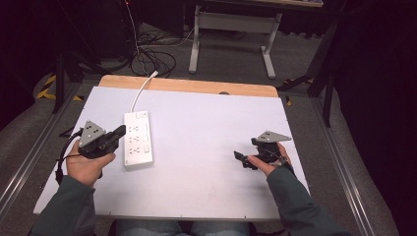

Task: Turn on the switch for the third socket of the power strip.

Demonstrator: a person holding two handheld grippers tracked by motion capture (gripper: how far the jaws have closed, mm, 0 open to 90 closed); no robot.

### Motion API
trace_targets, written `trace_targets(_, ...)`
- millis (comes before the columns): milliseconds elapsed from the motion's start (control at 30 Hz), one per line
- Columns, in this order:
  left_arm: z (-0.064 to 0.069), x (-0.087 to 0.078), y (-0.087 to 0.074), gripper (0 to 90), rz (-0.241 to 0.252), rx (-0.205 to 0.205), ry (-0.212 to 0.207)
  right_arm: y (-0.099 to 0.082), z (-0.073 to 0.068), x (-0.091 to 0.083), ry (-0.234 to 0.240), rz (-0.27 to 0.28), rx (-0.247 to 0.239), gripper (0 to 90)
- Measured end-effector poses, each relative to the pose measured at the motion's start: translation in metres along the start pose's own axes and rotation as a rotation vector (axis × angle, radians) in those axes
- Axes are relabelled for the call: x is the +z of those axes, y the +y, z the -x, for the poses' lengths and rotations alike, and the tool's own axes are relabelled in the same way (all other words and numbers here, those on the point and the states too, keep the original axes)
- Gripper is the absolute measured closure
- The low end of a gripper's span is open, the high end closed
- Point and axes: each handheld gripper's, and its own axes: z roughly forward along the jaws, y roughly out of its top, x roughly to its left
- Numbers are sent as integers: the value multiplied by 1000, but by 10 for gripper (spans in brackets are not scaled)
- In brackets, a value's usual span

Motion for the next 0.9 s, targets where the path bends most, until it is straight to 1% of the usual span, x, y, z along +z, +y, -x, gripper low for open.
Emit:
trace_targets(167, 0, -6, -1, 900, 6, -7, -9, 0, 0, 0, 1, 1, 0, 109)
trace_targets(400, -1, -17, -3, 899, 25, -20, 1, 0, 0, 0, -1, 2, 0, 109)
trace_targets(467, -1, -21, -4, 899, 34, -28, 7, 0, 0, 0, -1, 2, 0, 109)
trace_targets(600, -2, -28, -5, 893, 50, -30, 21, 0, 0, 0, -1, 2, -1, 109)
trace_targets(667, -4, -31, -6, 889, 56, -40, 30, 0, 0, 0, -2, 0, -1, 109)
trace_targets(700, -5, -33, -6, 888, 60, -38, 33, 0, 0, 0, -1, 0, -2, 109)
trace_targets(900, -8, -38, -7, 875, 74, -54, 63, 0, 0, 0, -2, 0, -2, 109)
